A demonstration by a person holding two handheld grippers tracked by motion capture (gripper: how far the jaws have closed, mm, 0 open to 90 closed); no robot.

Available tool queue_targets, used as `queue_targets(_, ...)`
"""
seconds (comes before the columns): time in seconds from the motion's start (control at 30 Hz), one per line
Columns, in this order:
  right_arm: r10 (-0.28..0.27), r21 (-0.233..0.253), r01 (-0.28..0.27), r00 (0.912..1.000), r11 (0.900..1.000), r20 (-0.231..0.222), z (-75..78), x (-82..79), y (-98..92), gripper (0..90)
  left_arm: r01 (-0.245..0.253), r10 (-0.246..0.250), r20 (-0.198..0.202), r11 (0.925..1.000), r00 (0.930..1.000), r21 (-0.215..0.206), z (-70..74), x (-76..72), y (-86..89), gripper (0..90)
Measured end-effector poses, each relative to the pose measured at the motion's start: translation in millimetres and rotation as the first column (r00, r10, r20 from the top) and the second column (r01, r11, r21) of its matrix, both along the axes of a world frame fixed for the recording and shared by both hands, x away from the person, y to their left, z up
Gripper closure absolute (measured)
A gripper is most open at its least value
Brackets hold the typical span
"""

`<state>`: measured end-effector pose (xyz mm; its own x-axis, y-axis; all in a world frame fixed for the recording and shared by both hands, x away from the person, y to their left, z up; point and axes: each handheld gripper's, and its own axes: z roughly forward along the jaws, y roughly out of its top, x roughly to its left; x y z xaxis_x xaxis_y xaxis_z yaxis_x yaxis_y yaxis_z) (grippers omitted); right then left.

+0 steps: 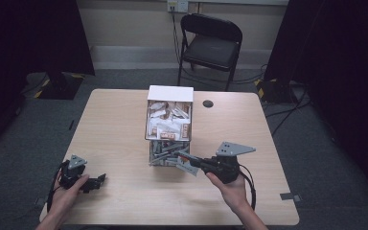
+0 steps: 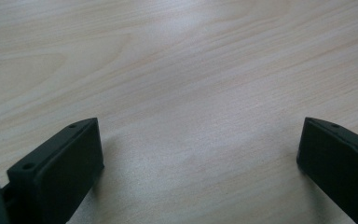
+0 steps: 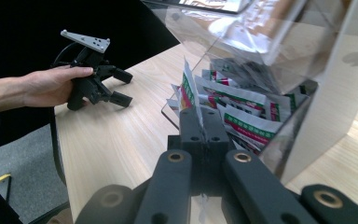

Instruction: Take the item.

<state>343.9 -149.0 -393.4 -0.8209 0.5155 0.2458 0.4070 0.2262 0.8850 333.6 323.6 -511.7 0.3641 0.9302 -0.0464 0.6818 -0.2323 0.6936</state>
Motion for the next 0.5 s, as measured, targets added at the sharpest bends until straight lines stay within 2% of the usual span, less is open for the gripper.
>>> queue_targets(0.13, -0.014, -0.011, 0.014, 0.9999, 1.000, -0.005, -1.3, 0.2, -7.6, 90.0, 0.000, 0.000, 0.000, 1.0000, 1.0000, 0.000, 0.0, 0.0, 0.0, 0.0)
queue_targets(0.47, -0.068, 0.019, 0.068, 0.9976, 0.997, 0.007, 7.7, 0.5, -33.3, 90.0, 0.000, 0.000, 0.000, 1.0000, 1.0000, 0.000, 0.0, 0.0, 0.0, 0.0)
queue_targets(0.5, -0.085, 0.024, 0.085, 0.9963, 0.996, 0.012, 9.5, 1.5, -40.2, 90.0, 0.000, 0.000, 0.000, 1.0000, 1.0000, 0.000, 0.0, 0.0, 0.0, 0.0)
